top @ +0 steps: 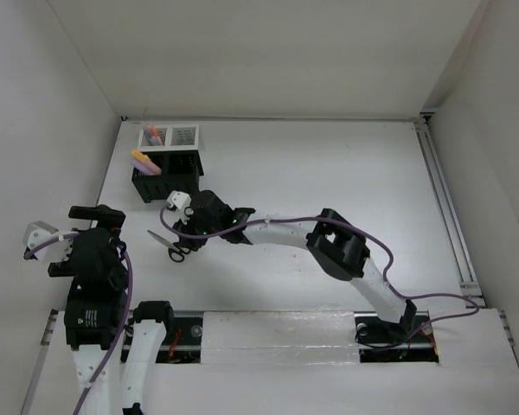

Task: Sort the stationery into containers
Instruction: Pick up the scissors from the center of the board.

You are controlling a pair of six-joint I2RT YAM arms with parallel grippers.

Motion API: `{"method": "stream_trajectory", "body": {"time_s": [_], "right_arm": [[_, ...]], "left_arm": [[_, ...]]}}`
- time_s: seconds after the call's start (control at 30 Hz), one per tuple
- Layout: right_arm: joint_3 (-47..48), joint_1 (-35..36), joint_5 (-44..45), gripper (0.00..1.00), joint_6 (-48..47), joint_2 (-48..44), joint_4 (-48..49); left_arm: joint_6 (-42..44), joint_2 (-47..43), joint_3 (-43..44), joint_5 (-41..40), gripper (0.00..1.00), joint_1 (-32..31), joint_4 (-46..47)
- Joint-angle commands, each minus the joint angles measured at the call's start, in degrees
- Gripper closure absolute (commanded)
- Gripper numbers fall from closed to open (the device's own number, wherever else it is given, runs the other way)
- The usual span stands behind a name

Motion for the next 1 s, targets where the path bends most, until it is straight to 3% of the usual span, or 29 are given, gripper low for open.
{"method": "stream_trajectory", "body": {"time_s": [0.0,0.77,0.97], "right_arm": [[3.18,-0.10,1.23,0.56,-0.28,2.26,0.78],[4.69,-0.62,5.71,0.61,-2.56,7.10,-2.82],[5.21,1.83,11.16,0.63,-4.68,7.71,-5.90]], "left_arm": [[0.73,-0.21,-0.44,0.12,0.00,0.12,1.78],[1.25,-0.74,-0.44,0.12,0.00,0.12,2.31],[1.25,-0.74,-0.44,0.12,0.00,0.12,2.31]]}}
